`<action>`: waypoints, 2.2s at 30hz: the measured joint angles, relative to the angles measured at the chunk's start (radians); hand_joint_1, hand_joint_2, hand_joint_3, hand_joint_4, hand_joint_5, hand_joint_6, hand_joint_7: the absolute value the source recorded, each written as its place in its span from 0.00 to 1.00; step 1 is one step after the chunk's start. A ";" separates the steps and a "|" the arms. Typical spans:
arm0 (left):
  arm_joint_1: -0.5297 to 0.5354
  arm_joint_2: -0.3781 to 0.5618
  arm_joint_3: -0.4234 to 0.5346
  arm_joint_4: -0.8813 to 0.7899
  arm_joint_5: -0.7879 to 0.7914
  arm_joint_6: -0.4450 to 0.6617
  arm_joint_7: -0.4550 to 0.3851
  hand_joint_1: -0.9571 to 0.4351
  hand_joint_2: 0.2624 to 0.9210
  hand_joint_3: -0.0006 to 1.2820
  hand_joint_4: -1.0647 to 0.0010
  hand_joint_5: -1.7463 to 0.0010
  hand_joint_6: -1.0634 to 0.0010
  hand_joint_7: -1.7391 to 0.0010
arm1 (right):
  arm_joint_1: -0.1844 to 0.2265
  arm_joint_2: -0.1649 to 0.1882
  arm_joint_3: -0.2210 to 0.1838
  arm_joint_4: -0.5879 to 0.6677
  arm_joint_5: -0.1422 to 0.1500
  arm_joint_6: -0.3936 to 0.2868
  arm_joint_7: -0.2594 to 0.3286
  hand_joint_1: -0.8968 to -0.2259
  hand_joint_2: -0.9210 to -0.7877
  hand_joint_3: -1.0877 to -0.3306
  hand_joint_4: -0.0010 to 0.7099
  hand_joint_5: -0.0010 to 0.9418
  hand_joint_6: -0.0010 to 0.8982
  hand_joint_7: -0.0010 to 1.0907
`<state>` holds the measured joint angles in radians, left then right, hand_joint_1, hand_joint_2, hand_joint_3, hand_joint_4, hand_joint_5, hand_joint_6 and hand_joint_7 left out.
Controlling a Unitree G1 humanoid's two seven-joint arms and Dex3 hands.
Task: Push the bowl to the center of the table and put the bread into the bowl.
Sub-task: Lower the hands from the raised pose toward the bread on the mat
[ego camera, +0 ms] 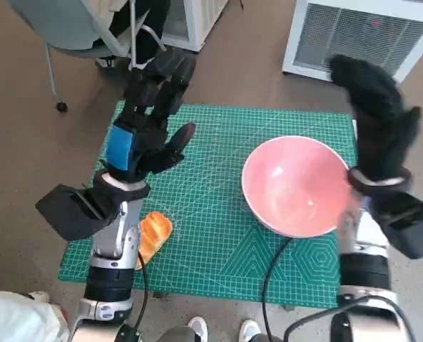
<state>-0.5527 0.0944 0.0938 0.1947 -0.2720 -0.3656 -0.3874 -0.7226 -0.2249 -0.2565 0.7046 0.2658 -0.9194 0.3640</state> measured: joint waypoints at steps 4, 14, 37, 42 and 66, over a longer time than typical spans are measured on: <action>0.002 0.001 0.000 0.002 0.001 -0.002 0.000 0.46 1.00 0.36 0.81 0.99 1.00 0.61 | 0.011 -0.033 -0.037 0.057 -0.044 -0.039 -0.071 0.46 0.00 0.35 0.52 0.00 0.10 0.50; 0.009 0.001 0.003 0.020 0.000 -0.013 0.000 0.46 1.00 0.36 0.81 0.99 1.00 0.61 | 0.050 -0.109 -0.083 0.295 -0.182 -0.086 -0.304 0.53 0.00 0.30 0.52 0.00 0.09 0.52; 0.022 0.000 0.004 0.020 0.000 -0.017 0.011 0.45 1.00 0.35 0.82 1.00 1.00 0.63 | 0.098 -0.013 -0.119 0.566 -0.123 0.118 -0.323 0.58 0.00 0.32 0.47 0.00 0.21 0.31; 0.028 0.004 0.005 0.020 0.000 -0.017 0.011 0.45 1.00 0.35 0.82 1.00 1.00 0.63 | 0.097 0.023 -0.112 0.577 -0.126 0.160 -0.322 0.56 0.00 0.32 0.46 0.00 0.21 0.31; 0.067 0.027 0.030 0.003 -0.003 -0.020 0.011 0.43 1.00 0.34 0.80 0.99 0.99 0.64 | -0.018 0.130 -0.107 0.598 -0.131 0.322 -0.323 0.58 0.00 0.30 0.45 0.00 0.23 0.30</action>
<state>-0.4861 0.1212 0.1242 0.1972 -0.2746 -0.3851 -0.3764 -0.7408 -0.0950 -0.3637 1.3024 0.1345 -0.5972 0.0412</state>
